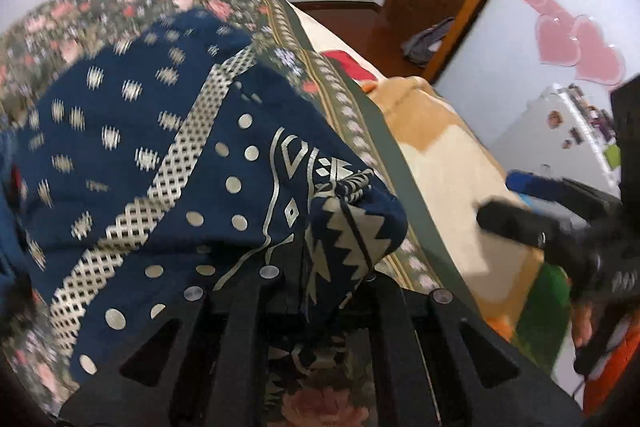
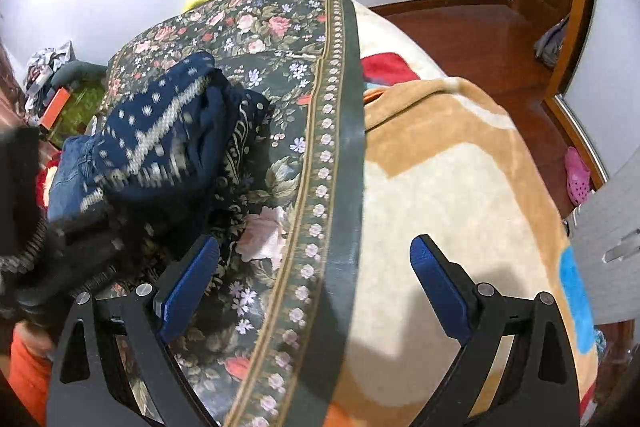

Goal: Fold large clothes

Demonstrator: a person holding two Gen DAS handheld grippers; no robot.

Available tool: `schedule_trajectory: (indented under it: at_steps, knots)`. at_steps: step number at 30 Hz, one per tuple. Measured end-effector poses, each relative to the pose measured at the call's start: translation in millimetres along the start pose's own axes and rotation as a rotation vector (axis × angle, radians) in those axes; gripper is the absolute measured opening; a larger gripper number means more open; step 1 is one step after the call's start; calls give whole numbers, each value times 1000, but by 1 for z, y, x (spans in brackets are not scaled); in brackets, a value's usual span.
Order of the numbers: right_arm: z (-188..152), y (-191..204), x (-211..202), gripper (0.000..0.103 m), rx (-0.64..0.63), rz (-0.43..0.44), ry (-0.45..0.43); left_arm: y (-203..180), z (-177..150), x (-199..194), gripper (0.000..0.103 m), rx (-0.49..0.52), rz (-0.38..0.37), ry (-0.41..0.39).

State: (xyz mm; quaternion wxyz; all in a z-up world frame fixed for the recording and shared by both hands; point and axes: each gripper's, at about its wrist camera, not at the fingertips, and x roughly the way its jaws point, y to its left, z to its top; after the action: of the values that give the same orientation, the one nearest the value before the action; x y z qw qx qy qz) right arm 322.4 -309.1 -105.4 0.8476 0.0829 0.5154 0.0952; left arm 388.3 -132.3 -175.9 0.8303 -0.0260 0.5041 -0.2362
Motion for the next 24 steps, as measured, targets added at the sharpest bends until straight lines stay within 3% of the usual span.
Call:
schedule_trajectory:
  at_steps: [3, 5, 7, 9, 14, 18, 20, 24]
  knots:
    - [0, 4, -4, 95, 0, 5, -6, -7, -9, -16, 8, 73, 5, -2]
    - [2, 7, -6, 95, 3, 17, -14, -14, -12, -24, 17, 109, 45, 2]
    - [1, 12, -9, 95, -2, 32, -22, -18, -17, -35, 53, 125, 56, 31]
    - [0, 22, -13, 95, -18, 42, -33, -18, -27, -48, 64, 92, 39, 31]
    - [4, 47, -18, 95, -77, 38, -58, 7, -29, -94, 68, 9, 47, -59]
    - [13, 68, -16, 95, -74, 85, -75, 35, -27, -129, 92, -35, 175, -182]
    - [16, 78, -11, 95, -77, 113, -70, 54, -27, -137, 98, -49, 240, -230]
    - [19, 97, 13, 95, -95, 144, -24, 93, -25, -126, 98, -138, 321, -184]
